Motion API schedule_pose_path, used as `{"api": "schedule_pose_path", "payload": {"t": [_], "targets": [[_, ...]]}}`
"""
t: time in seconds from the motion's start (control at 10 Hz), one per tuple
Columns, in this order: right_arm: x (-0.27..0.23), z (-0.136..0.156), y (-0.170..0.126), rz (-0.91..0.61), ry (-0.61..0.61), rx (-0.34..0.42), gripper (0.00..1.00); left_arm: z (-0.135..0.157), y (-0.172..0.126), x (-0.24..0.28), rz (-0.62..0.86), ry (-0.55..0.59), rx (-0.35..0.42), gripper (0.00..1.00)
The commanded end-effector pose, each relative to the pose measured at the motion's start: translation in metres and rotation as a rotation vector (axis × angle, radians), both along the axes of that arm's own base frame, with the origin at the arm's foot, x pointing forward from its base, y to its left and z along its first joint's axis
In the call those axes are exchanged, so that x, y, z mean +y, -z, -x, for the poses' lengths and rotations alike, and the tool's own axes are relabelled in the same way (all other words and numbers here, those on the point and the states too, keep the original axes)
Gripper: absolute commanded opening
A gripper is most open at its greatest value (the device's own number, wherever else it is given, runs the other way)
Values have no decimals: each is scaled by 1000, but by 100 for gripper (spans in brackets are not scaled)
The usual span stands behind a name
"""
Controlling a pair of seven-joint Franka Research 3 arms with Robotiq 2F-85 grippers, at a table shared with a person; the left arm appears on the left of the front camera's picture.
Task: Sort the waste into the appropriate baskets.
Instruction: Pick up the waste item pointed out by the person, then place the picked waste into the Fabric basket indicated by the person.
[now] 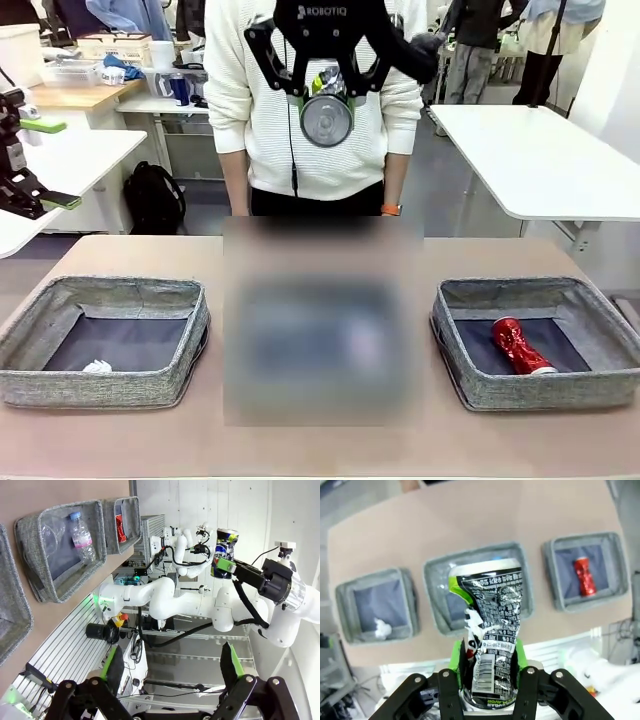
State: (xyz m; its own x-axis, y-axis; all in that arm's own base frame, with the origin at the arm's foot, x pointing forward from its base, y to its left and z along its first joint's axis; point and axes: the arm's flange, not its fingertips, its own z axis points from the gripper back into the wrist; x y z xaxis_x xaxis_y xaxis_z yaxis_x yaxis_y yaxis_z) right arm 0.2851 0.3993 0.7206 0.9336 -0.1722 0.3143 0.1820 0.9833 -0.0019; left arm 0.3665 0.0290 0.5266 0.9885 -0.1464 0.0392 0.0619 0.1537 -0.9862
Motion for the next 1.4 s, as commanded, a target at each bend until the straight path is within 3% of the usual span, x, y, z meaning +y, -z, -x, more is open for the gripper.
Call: {"api": "schedule_pose_path", "payload": {"t": [0.0,0.2,1.3], "targets": [[-1,4,-17,0,23,-42,45,2,-1,-2,9,-13,-10,100],[0,6,-34,-6,29,-67,45,2,-1,-2,9,-13,-10,100],[-4,5,-27,-25,0,-42,45,2,-1,-2,9,-13,-10,100]]}}
